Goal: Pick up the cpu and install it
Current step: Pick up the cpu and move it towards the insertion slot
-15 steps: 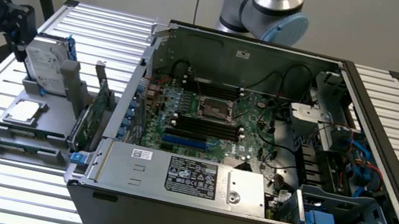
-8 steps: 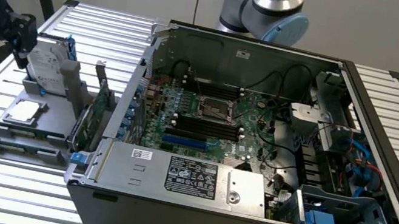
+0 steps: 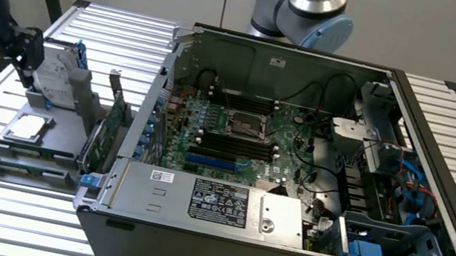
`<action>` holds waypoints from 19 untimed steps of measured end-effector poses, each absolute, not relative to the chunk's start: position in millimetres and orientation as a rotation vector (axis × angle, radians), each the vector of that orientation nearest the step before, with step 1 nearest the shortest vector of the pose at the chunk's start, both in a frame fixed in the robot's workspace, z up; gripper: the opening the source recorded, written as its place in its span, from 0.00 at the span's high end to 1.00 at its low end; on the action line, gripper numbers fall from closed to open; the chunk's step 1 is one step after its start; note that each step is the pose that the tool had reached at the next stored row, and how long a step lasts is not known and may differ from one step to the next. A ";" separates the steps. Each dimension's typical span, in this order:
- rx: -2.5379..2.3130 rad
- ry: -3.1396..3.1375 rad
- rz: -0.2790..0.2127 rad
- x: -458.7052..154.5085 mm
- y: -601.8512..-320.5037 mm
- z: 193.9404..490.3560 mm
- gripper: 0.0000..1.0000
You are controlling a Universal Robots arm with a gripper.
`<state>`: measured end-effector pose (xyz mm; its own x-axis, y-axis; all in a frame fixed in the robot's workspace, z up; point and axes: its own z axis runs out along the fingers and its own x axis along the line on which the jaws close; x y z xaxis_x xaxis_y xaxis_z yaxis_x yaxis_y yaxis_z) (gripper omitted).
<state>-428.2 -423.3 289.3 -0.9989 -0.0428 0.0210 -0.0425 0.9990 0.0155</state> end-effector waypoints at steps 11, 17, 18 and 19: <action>0.066 -3.122 -0.024 -424.8 -427.5 269.1 0.35; 0.066 -3.122 -0.023 -424.5 -427.6 258.3 0.35; 0.066 -3.122 -0.023 -424.4 -427.6 256.5 0.35; 0.066 -3.122 -0.023 -424.4 -427.6 254.7 0.35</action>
